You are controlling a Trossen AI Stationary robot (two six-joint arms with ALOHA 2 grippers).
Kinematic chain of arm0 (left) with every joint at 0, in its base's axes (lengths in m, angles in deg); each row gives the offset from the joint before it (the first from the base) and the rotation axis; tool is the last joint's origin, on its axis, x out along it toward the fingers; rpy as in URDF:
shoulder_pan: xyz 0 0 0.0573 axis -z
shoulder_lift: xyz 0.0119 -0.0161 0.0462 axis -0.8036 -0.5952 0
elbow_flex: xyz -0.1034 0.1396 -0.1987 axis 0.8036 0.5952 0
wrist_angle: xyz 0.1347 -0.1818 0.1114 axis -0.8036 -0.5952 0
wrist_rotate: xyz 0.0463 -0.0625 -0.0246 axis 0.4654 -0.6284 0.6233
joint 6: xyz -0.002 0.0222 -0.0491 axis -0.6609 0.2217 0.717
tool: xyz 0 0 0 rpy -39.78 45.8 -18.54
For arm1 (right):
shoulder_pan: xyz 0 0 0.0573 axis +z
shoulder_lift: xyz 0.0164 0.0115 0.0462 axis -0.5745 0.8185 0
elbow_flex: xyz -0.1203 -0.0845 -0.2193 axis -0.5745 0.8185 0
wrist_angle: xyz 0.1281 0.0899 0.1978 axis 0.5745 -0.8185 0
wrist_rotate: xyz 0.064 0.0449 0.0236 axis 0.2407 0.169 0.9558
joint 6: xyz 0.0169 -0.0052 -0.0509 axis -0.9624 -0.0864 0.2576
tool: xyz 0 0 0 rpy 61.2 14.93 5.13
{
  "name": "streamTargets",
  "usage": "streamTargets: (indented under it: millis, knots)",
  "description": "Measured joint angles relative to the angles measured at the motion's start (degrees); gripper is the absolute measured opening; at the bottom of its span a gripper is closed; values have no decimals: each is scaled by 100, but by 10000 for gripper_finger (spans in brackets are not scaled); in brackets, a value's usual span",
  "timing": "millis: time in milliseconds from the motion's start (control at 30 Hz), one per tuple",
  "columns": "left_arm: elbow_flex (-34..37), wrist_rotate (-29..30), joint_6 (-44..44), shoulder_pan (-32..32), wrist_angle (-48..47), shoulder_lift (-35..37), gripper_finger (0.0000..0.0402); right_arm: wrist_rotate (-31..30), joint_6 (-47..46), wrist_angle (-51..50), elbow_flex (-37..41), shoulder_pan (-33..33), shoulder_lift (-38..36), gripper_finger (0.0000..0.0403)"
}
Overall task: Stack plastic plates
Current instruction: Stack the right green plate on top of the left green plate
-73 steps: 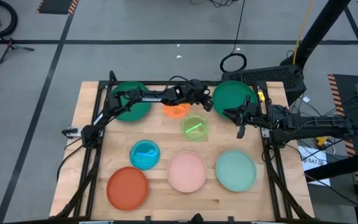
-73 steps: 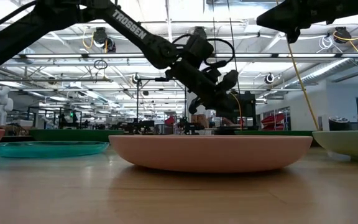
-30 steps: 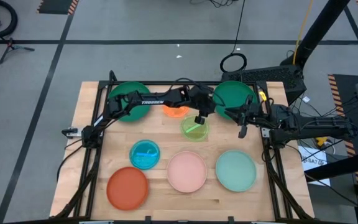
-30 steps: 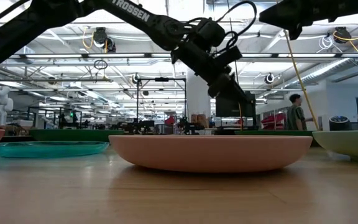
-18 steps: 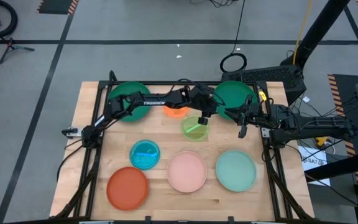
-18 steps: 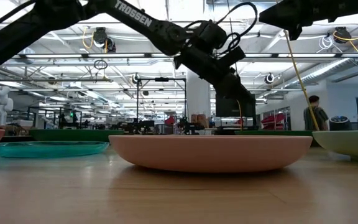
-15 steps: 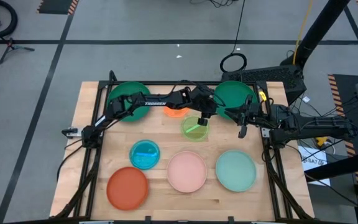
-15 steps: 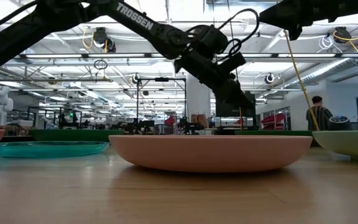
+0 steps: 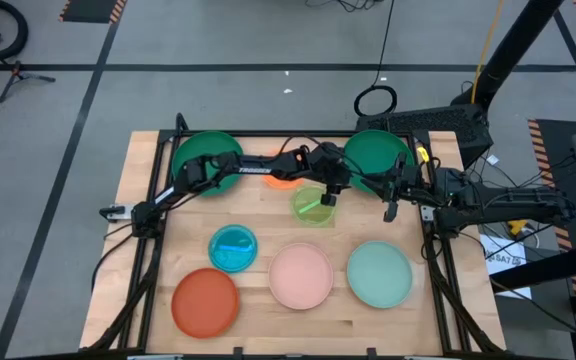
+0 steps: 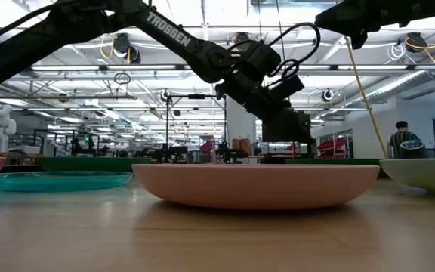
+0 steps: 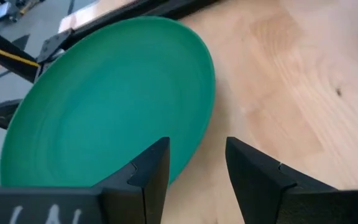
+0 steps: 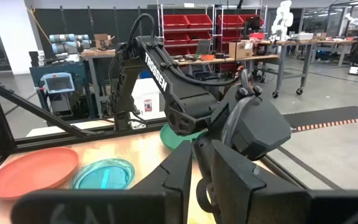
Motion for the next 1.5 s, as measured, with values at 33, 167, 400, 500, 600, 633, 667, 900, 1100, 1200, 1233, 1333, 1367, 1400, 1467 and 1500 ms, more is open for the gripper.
streamTargets:
  millis: [33, 167, 400, 500, 600, 633, 667, 900, 1100, 1200, 1233, 1333, 1367, 1400, 1467, 1500]
  knots:
    - [-5, 7, 115, 0, 45, -30, 163, 2, 2, 2, 0, 0, 0, 54]
    - [6, 57, 468, -7, 30, -193, 163, 0, 0, 4, 0, -1, -1, 54]
    - [1, 506, 691, 0, 224, -312, 163, -9, 2, 4, 0, -2, 0, 54]
    - [8, 564, 599, -11, 476, -314, 163, -11, 2, 4, 0, -2, 0, 54]
    - [4, 566, 386, -9, 618, -303, 163, -16, 27, 4, 0, -2, 0, 54]
    - [4, 564, 320, -6, 604, -303, 163, -17, 33, 4, 0, -2, 0, 54]
    - [4, 552, 257, -5, 588, -317, 163, -18, 35, 4, 0, -2, 0, 54]
    - [1, 479, 181, -14, 617, -429, 163, -20, 46, 4, 0, -2, 0, 54]
    - [-5, 429, 241, -46, 648, -593, 163, -20, 44, 4, 0, -2, 0, 54]
    - [1, 427, 213, -44, 613, -676, 163, -20, 45, 4, 0, -2, 0, 54]
    - [1, 430, 228, -44, 613, -689, 163, -21, 46, 5, 0, -2, 0, 54]
    - [1, 469, 233, -39, 593, -690, 163, -22, 48, 2, 0, -2, 0, 54]
    - [1, 480, 233, -39, 618, -689, 163, -20, 48, 2, 0, -2, 0, 54]
    - [1, 482, 234, -43, 632, -688, 163, -22, 52, -2, 0, -2, 0, 54]
    - [1, 503, 235, -44, 637, -688, 163, -20, 91, -6, 0, -2, 0, 54]
    - [1, 507, 235, -44, 635, -688, 163, -21, 91, -8, 0, -2, 0, 54]
